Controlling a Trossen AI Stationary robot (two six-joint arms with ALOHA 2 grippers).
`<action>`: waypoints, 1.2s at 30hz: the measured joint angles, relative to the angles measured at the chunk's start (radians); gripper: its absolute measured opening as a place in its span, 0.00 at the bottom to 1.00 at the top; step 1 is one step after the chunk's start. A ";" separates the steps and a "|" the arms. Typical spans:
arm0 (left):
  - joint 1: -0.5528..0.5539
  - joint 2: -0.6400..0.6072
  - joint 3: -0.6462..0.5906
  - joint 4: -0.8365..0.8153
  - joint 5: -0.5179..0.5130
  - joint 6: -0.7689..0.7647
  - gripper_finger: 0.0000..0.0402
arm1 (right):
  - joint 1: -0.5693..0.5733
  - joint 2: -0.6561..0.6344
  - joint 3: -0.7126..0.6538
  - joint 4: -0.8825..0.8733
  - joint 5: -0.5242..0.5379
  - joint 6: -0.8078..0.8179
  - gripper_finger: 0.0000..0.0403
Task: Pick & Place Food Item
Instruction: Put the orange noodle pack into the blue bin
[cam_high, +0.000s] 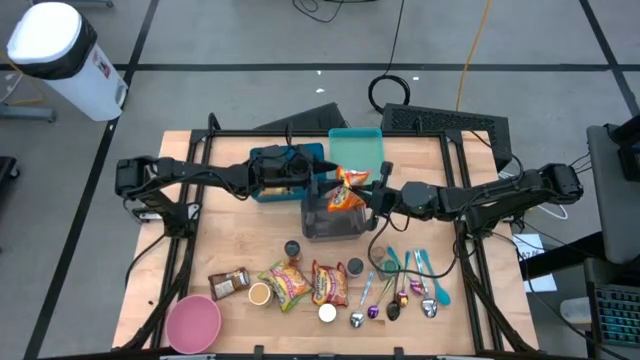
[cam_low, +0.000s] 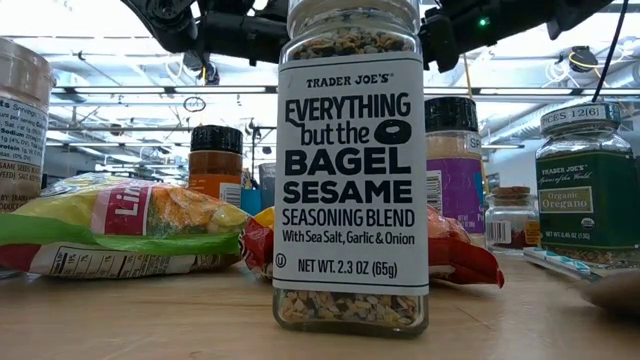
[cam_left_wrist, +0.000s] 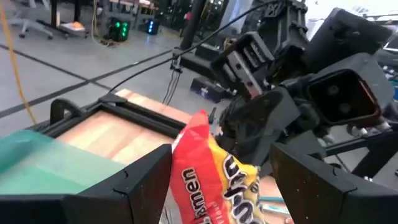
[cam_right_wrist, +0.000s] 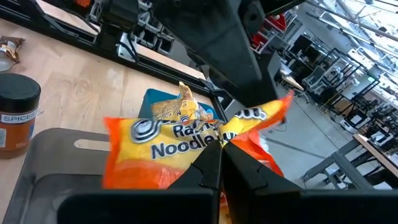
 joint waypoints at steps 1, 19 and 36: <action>0.000 0.002 0.000 -0.004 0.002 -0.008 0.69 | 0.000 0.000 0.000 0.000 0.000 0.000 0.00; 0.006 0.019 0.000 0.000 0.010 -0.041 0.51 | 0.000 0.000 0.000 0.004 -0.003 -0.003 0.00; 0.004 0.003 -0.001 0.015 0.007 0.241 0.02 | 0.000 -0.001 0.000 0.009 0.020 0.187 0.01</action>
